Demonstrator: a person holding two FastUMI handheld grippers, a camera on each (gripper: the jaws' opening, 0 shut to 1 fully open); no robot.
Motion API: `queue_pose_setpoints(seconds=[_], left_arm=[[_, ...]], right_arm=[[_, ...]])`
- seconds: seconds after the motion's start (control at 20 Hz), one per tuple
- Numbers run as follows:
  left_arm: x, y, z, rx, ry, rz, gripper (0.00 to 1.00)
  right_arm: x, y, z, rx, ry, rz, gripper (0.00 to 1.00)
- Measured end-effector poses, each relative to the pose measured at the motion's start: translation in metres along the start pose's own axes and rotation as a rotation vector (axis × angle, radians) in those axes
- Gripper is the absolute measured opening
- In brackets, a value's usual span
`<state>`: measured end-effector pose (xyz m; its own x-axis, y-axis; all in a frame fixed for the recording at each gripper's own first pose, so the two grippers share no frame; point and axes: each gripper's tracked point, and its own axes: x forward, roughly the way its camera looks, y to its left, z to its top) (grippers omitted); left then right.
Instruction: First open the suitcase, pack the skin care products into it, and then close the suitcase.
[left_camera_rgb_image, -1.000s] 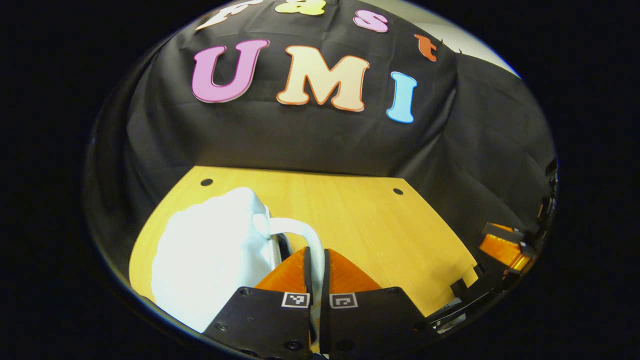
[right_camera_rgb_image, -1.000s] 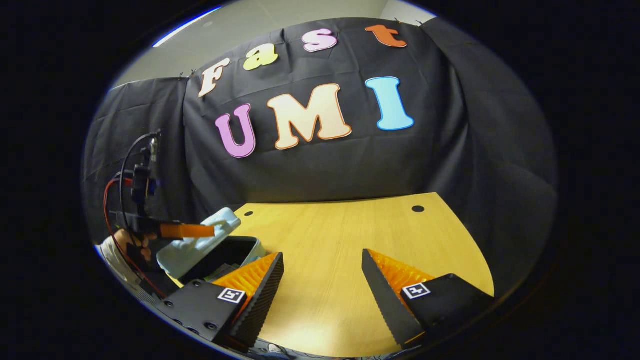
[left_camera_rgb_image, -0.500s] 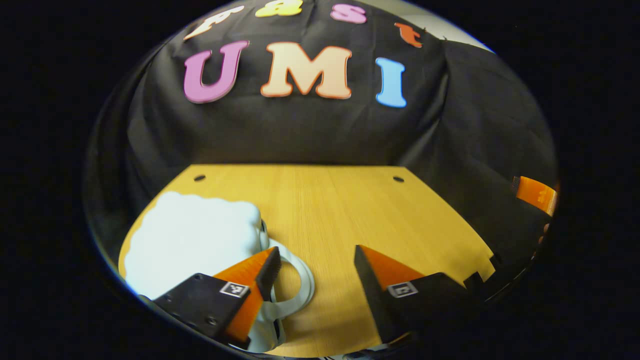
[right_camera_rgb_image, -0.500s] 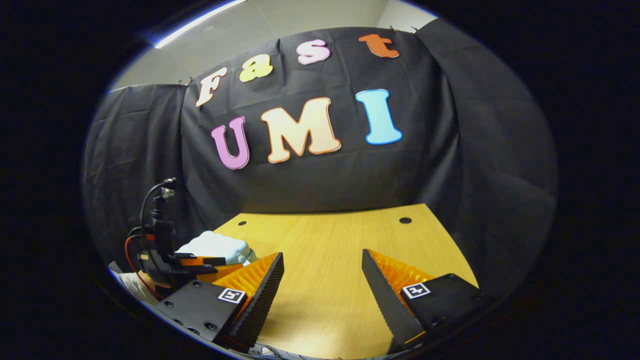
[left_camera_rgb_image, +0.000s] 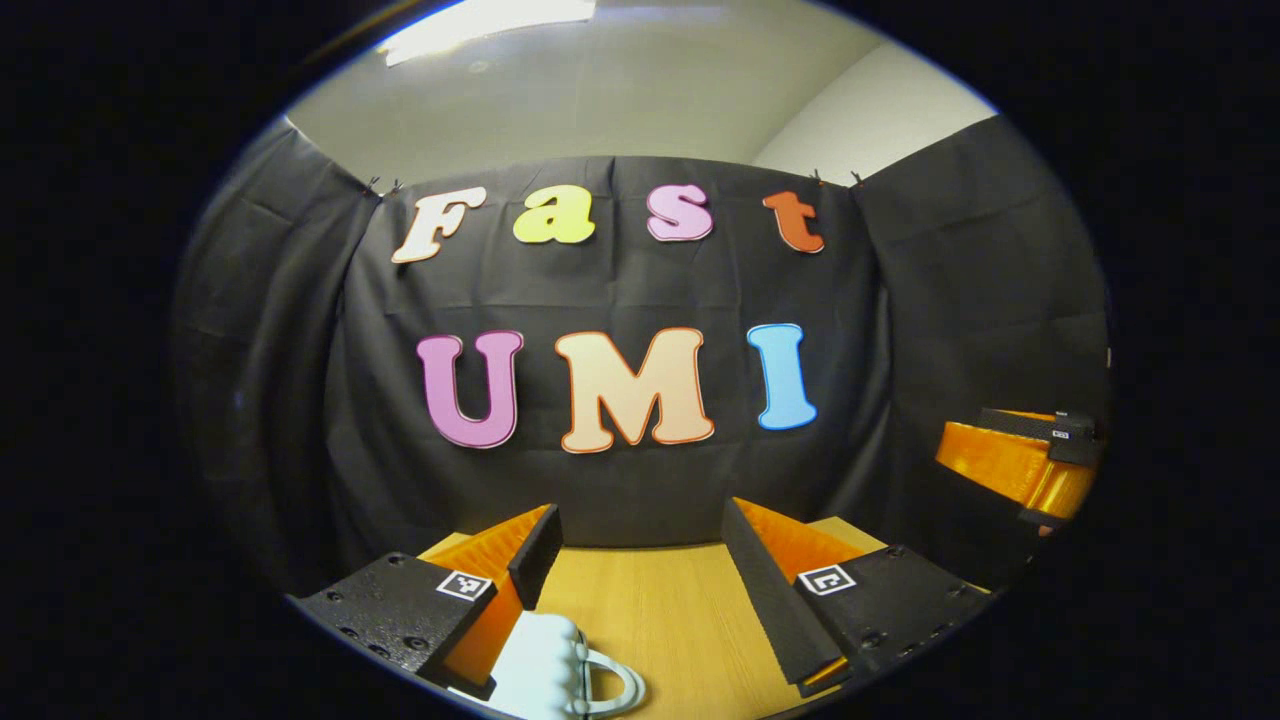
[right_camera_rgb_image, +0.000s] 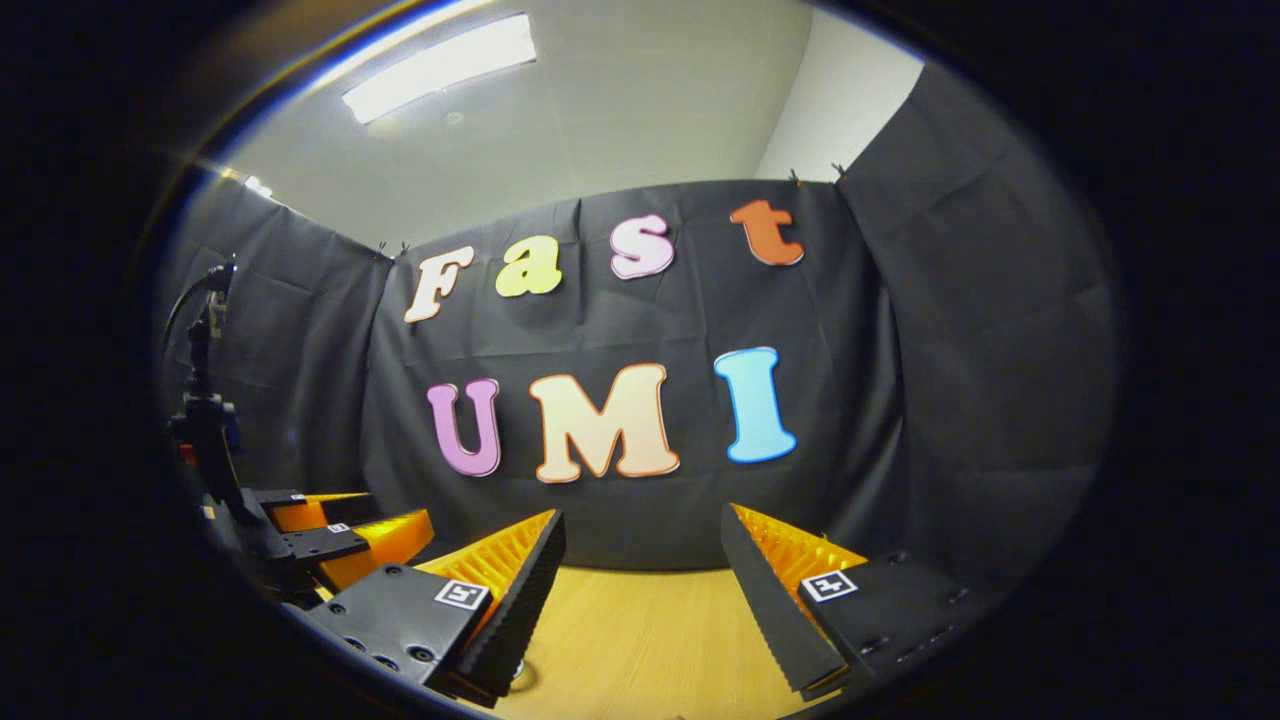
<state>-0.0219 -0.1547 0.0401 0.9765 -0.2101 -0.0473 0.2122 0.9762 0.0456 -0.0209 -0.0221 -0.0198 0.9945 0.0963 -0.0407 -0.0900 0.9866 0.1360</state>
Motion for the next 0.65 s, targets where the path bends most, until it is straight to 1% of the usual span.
queue_pose_setpoints(seconds=[0.05, 0.1, 0.25, 0.3, 0.35, 0.4, 0.5, 0.6, 0.65], left_arm=[[-0.001, 0.0, 0.002, 0.006, 0.001, -0.016, 0.95], [0.0, 0.0, 0.007, 0.004, -0.005, -0.029, 0.95], [-0.003, -0.002, 0.01, -0.025, -0.005, -0.082, 0.95], [-0.005, -0.001, 0.01, -0.027, -0.003, -0.092, 0.95], [-0.007, 0.004, 0.012, -0.025, -0.011, -0.091, 0.95], [-0.008, 0.01, 0.015, -0.031, -0.025, -0.09, 0.95], [-0.009, 0.013, 0.017, -0.036, -0.034, -0.105, 0.95], [-0.009, 0.024, 0.017, -0.034, -0.031, -0.102, 0.94], [-0.009, 0.028, 0.018, -0.039, -0.032, -0.096, 0.94]], right_arm=[[-0.003, 0.004, 0.003, 0.004, -0.001, -0.008, 0.97], [-0.004, 0.012, 0.007, 0.011, -0.01, -0.009, 0.97], [-0.007, 0.017, 0.02, -0.009, -0.044, -0.042, 0.96], [-0.01, 0.022, 0.021, -0.014, -0.051, -0.045, 0.94], [-0.011, 0.025, 0.02, -0.018, -0.05, -0.049, 0.94], [-0.012, 0.028, 0.018, -0.018, -0.045, -0.052, 0.97], [-0.013, 0.035, 0.022, -0.015, -0.053, -0.053, 0.97], [-0.013, 0.041, 0.024, -0.022, -0.06, -0.051, 0.97], [-0.013, 0.045, 0.024, -0.025, -0.059, -0.049, 0.94]])
